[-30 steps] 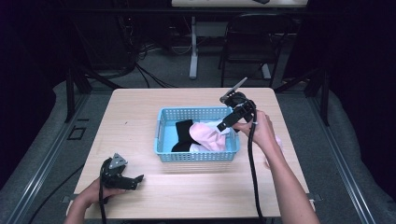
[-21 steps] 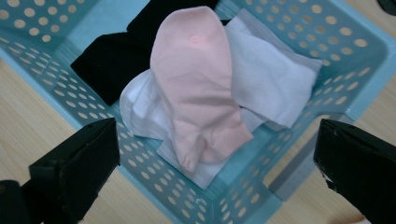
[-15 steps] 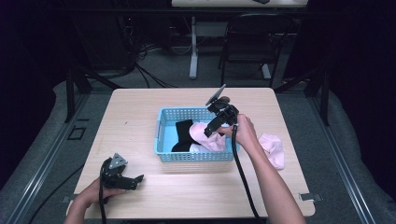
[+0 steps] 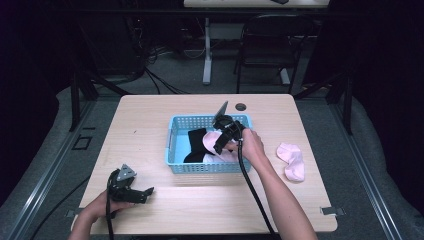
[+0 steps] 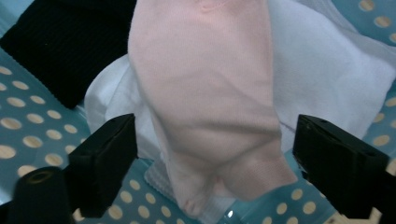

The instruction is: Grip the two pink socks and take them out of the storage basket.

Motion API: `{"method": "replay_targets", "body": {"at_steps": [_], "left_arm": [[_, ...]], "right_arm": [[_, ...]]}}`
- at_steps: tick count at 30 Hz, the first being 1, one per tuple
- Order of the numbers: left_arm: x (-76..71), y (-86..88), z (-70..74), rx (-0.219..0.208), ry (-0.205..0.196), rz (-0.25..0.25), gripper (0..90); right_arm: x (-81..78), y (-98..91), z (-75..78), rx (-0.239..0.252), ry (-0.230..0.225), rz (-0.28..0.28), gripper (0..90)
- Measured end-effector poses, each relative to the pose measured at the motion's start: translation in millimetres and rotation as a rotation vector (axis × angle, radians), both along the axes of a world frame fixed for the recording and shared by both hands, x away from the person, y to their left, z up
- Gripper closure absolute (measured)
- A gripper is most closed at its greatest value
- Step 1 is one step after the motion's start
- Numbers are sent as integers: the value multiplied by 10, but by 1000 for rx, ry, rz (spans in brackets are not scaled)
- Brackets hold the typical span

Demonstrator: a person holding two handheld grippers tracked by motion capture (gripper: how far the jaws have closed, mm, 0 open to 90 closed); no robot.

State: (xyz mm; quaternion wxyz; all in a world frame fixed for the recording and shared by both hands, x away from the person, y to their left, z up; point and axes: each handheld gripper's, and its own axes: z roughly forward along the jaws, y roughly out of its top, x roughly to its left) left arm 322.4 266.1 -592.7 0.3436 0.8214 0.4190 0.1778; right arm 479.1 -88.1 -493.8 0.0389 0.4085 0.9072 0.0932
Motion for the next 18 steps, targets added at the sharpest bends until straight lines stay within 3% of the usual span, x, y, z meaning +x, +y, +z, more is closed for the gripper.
{"method": "replay_targets", "body": {"at_steps": [3, 4, 5, 6, 7, 8, 9, 10, 11, 12, 13, 14, 18], "left_arm": [[0, 0, 0, 0, 0, 0, 0], [0, 0, 0, 0, 0, 0, 0], [0, 0, 0, 0, 0, 0, 0], [0, 0, 0, 0, 0, 0, 0], [0, 0, 0, 0, 0, 0, 0], [0, 0, 0, 0, 0, 0, 0], [0, 0, 0, 0, 0, 0, 0], [0, 0, 0, 0, 0, 0, 0], [0, 0, 0, 0, 0, 0, 0], [0, 0, 0, 0, 0, 0, 0], [0, 0, 0, 0, 0, 0, 0], [0, 0, 0, 0, 0, 0, 0], [0, 0, 0, 0, 0, 0, 0]], "right_arm": [[9, 12, -46, -12, 5, -5, 199], [17, 13, -85, -22, 8, -13, 268], [17, 13, -85, -22, 8, -13, 268], [20, 6, -117, -12, 5, -23, 344], [20, 6, -117, -12, 5, -23, 344], [34, -5, -112, -36, 15, -16, 459], [34, -5, -112, -36, 15, -16, 459], [18, -9, -138, -20, -5, -26, 551], [18, -9, -138, -20, -5, -26, 551], [19, -13, -144, -31, 11, -18, 640], [19, -13, -144, -31, 11, -18, 640], [15, -21, -154, -27, 23, -15, 722], [10, -41, -130, -12, 26, -15, 797]]}}
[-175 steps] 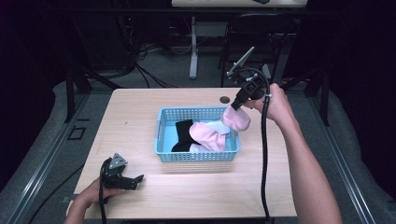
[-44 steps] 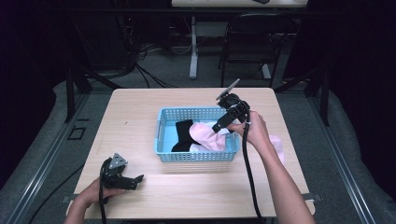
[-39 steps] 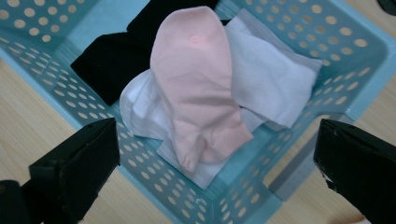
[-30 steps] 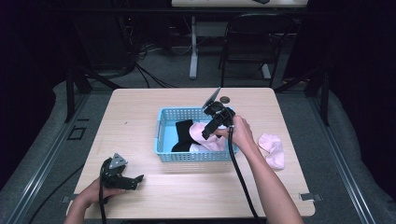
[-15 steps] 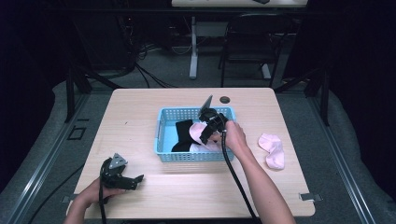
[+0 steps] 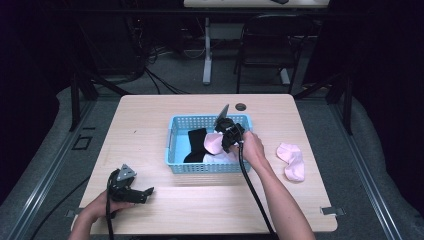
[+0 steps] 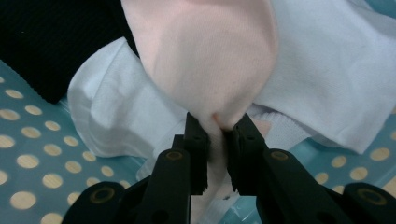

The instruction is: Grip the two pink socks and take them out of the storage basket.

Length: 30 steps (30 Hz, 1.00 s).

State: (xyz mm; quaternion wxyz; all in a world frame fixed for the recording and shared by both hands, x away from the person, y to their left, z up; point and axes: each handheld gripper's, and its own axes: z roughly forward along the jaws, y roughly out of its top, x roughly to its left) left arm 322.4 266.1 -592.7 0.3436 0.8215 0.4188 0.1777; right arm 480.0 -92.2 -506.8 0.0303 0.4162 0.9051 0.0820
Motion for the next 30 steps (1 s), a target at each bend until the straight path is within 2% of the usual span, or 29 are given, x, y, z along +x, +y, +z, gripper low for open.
{"method": "replay_targets", "body": {"at_steps": [9, 10, 17, 19, 20, 21, 24, 30], "left_arm": [[0, 0, 0, 0, 0, 0, 0], [0, 0, 0, 0, 0, 0, 0], [0, 0, 0, 0, 0, 0, 0], [0, -1, 0, 0, 0, 1, 0], [0, -1, 0, 0, 0, 0, 0], [0, -1, 0, 0, 0, 0, 0], [0, 0, 0, 0, 0, 0, 0], [0, -1, 0, -1, 0, 0, 0]], "right_arm": [[-16, -87, 185, 40, 1, -6, 800], [-22, -121, 235, 67, -6, -19, 800], [-24, -235, 433, 95, 17, -9, 802], [-38, -261, 487, 109, 10, -7, 802], [-62, -279, 544, 136, 1, -15, 803], [-62, -279, 544, 136, 1, -15, 803], [-85, -315, 698, 135, -4, 8, 803], [-121, -357, 876, 147, -25, 11, 803]]}}
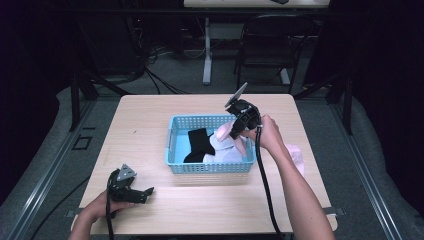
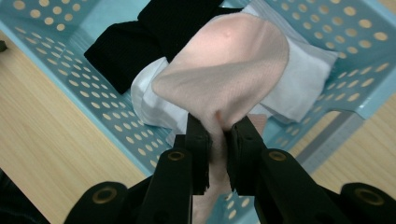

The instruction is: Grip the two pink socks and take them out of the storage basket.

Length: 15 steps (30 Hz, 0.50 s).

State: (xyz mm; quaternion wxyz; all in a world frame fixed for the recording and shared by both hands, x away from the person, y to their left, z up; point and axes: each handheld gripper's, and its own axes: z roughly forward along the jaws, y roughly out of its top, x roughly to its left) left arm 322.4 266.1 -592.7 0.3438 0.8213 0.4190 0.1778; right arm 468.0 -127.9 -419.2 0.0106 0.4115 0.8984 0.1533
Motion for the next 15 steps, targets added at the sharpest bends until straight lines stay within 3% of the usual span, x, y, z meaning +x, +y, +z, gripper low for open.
{"method": "replay_targets", "body": {"at_steps": [10, 15], "left_arm": [[0, 0, 0, 0, 0, 0, 0], [0, 0, 0, 1, 0, 0, 0]], "right_arm": [[-130, -208, 456, 1, -60, -14, 806], [-182, -336, 562, -4, -76, -32, 805]]}}
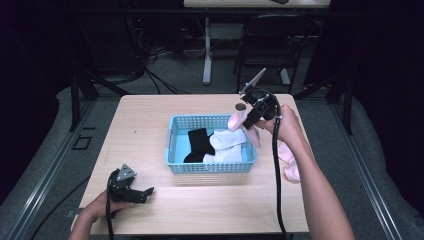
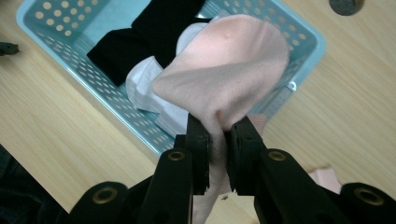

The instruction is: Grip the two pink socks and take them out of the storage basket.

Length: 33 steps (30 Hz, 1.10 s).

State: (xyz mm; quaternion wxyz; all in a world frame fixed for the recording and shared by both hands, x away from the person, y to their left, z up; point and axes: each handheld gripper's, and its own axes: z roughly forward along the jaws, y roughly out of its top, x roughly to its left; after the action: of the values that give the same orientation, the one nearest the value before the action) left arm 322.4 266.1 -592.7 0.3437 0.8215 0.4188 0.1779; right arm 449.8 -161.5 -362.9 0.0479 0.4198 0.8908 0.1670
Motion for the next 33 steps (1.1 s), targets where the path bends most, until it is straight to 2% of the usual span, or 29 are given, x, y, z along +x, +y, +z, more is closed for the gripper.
{"method": "replay_targets", "body": {"at_steps": [10, 11, 17, 19, 22, 23, 24, 25, 27, 29, 30, 33], "left_arm": [[0, 0, 0, 0, 0, 0, 0], [0, 0, 0, 0, 0, 0, 0], [0, 0, 0, 0, 0, 0, 0], [0, 0, 0, 0, 0, 0, 0], [0, 0, 0, 0, 0, 0, 0], [0, 0, 0, 0, 0, 0, 0], [0, 0, 0, 0, 0, 0, 0], [0, 0, 0, 0, 0, 0, 0], [0, 0, 0, 0, 0, 0, 0], [0, 0, 0, 0, 0, 0, 0], [0, 0, 0, 0, 0, 0, 0], [0, 0, 0, 0, 0, 0, 0]], "right_arm": [[-59, -362, 65, -17, 8, -62, 805], [-64, -442, 56, -24, 12, -76, 804], [-45, -650, -33, -48, 37, -120, 804], [-10, -770, -137, -59, 52, -153, 804], [21, -849, -228, -60, 62, -179, 803], [56, -920, -335, -60, 74, -205, 803], [56, -920, -335, -60, 74, -205, 803], [93, -984, -440, -68, 92, -218, 803], [111, -1015, -491, -66, 104, -227, 803], [154, -1071, -674, -66, 116, -267, 803], [154, -1071, -674, -66, 116, -267, 803], [207, -1122, -905, -59, 152, -295, 802]]}}
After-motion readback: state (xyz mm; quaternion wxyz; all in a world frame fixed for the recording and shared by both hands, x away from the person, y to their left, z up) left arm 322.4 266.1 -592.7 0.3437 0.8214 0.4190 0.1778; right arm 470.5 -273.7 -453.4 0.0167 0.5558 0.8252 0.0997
